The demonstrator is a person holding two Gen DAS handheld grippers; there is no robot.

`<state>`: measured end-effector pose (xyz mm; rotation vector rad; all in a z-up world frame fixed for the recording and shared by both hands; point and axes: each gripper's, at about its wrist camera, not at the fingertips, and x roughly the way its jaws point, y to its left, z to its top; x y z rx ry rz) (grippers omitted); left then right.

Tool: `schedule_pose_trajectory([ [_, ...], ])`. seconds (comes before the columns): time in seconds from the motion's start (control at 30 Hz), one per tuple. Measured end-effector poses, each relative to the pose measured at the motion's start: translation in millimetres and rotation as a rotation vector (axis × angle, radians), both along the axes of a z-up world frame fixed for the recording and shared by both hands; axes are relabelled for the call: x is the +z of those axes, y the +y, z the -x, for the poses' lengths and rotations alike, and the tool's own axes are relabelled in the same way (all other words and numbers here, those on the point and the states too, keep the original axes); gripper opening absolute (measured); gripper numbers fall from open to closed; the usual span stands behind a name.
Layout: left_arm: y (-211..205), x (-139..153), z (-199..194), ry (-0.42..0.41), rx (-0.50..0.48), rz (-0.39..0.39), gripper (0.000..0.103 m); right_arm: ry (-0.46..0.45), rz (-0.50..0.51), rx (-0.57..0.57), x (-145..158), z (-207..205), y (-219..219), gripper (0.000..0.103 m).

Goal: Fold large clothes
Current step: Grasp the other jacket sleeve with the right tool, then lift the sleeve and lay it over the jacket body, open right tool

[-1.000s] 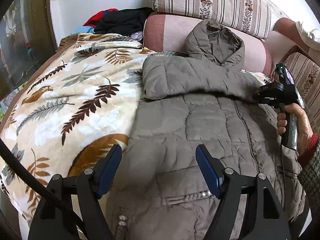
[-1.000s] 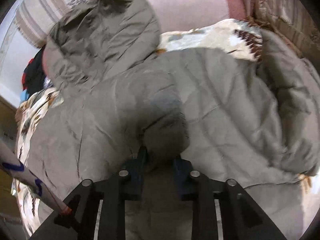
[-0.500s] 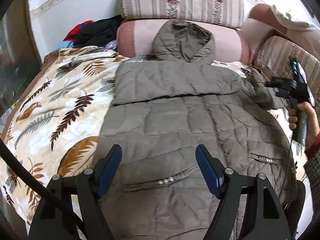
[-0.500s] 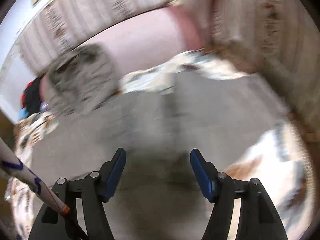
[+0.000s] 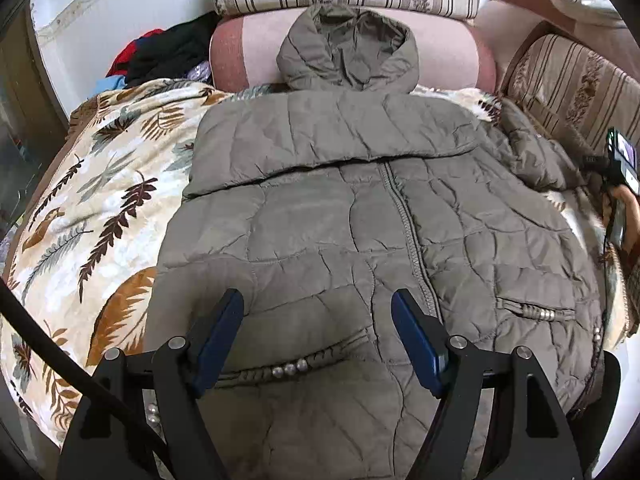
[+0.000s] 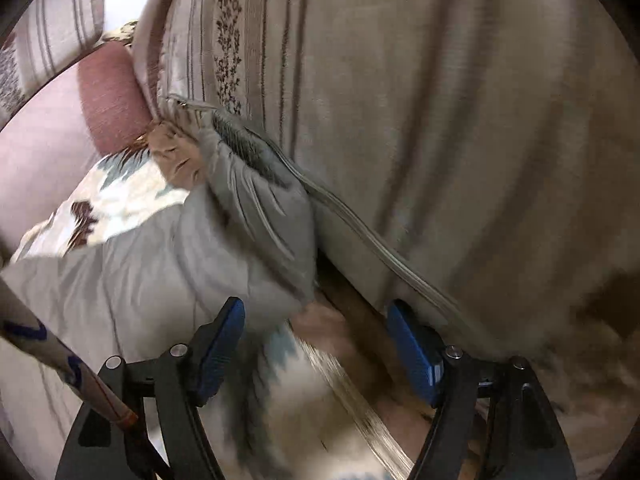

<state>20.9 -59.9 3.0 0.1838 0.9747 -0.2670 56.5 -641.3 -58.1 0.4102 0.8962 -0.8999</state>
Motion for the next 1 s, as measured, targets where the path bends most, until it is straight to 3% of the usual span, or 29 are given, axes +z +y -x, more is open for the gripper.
schedule_pose_trajectory([
  [0.1,-3,-6,-5,0.011,0.01,-0.017,0.075,0.027,0.049,0.089,-7,-38,7,0.079],
  [0.17,-3,-8,-8,0.014,0.017,-0.031,0.075,0.062,0.093,0.074,-12,-54,5,0.079],
  [0.23,-1,-11,-11,0.018,0.027,-0.035,0.075,0.065,0.097,0.038,-14,-57,-4,0.056],
  [0.27,1,-11,-12,0.02,0.031,-0.032,0.075,0.075,0.074,0.018,-17,-57,-11,0.028],
  [0.33,4,-13,-14,0.023,0.04,-0.021,0.075,0.026,0.023,0.006,-13,-48,-19,0.018],
  [0.4,7,-15,-15,0.029,0.041,-0.009,0.075,-0.018,-0.012,0.014,-1,-36,-22,0.015],
  [0.53,15,-13,-8,0.025,0.038,0.02,0.075,-0.058,0.051,0.041,47,-18,-9,0.014],
  [0.8,58,7,9,-0.042,0.097,0.066,0.075,-0.244,0.17,0.056,206,12,32,0.014],
  [1.0,96,16,20,-0.076,0.151,0.128,0.075,-0.361,0.141,0.192,288,11,100,0.013],
])
